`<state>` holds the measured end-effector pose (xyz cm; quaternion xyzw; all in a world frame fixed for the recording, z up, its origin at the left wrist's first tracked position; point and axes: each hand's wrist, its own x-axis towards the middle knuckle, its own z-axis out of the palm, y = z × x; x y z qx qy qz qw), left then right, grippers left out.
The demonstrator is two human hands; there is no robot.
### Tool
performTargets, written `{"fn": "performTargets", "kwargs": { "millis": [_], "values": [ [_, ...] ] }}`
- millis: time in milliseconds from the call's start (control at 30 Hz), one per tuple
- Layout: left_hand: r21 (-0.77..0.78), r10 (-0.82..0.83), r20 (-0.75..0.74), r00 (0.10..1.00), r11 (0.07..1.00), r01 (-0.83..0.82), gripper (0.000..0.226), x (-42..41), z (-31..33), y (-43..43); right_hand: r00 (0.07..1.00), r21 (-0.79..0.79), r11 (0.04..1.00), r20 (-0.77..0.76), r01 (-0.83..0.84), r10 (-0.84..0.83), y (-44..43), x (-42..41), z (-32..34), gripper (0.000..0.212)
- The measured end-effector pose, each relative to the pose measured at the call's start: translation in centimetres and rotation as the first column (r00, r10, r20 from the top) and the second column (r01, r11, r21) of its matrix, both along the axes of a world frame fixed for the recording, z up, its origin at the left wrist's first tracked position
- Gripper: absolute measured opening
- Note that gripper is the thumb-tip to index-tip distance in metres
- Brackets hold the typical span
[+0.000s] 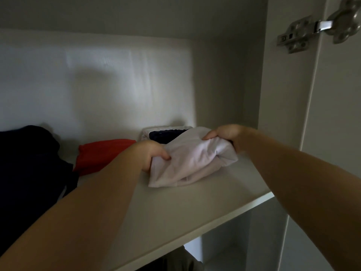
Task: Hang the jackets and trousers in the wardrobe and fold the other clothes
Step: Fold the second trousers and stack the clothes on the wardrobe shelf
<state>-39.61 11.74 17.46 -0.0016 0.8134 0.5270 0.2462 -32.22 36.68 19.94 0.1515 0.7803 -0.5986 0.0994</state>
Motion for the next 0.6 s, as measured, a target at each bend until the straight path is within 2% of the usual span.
{"fn": "performTargets", "kwargs": {
  "millis": [167, 300, 433, 600],
  "values": [
    [-0.031, -0.042, -0.027, 0.999, 0.999, 0.041, 0.036, -0.3, 1.2, 0.6, 0.991, -0.003, 0.991, -0.024, -0.132, 0.132, 0.6, -1.8, 2.1, 0.029],
    [-0.039, -0.023, -0.175, 0.984, 0.999, 0.017, 0.021, -0.8, 3.6, -0.2, 0.980, -0.023, 0.982, -0.078, -0.186, 0.183, 0.7, -3.3, 4.6, 0.023],
    [0.243, 0.065, -0.089, 0.994, 0.969, -0.042, 0.020, -2.8, 8.0, -1.0, 0.975, -0.073, 0.983, -0.155, -0.171, 0.158, 1.2, -5.6, 7.6, 0.022],
    [0.437, 0.166, -0.143, 0.976, 0.895, -0.089, 0.019, -6.4, 11.3, -1.2, 0.959, -0.170, 0.979, -0.276, -0.113, 0.063, 1.3, -9.6, 9.7, 0.026]
  ]
}}
